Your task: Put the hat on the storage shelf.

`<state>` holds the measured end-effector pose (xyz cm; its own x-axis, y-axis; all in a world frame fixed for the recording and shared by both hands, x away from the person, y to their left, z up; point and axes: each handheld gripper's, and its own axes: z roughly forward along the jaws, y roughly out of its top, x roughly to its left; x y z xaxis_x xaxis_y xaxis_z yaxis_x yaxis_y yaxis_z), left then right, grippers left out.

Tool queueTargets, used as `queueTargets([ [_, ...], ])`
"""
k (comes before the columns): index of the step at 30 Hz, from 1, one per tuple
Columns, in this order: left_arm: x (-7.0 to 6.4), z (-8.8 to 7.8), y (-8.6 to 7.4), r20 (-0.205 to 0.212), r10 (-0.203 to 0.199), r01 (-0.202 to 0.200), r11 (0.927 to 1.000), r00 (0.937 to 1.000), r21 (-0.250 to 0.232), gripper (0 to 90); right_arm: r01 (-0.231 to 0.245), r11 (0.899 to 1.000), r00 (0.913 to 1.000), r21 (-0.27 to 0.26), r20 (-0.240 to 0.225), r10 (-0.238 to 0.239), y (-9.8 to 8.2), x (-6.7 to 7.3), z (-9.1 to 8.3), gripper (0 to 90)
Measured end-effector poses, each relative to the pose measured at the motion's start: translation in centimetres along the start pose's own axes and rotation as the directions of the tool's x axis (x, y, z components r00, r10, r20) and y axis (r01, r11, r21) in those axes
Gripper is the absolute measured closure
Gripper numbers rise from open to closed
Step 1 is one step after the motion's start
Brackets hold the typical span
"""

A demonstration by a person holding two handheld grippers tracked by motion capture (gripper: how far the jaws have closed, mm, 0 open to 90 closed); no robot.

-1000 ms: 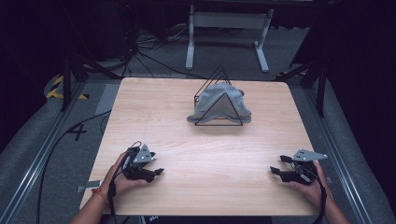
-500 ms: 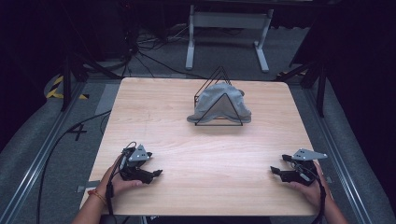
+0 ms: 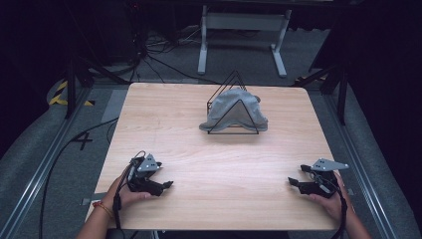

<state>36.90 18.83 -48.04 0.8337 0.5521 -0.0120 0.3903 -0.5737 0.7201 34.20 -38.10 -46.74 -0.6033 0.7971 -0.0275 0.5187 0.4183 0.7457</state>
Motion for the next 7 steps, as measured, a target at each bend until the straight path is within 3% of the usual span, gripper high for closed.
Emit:
queueTargets([
  [7, 0.01, 0.09, 0.06, -0.002, -0.005, 0.005, 1.0000, 1.0000, 0.001, 16.1, 0.001, 1.000, 1.0000, 0.001, 0.002, -0.001, 0.00, 0.00, -0.01, 24.1],
])
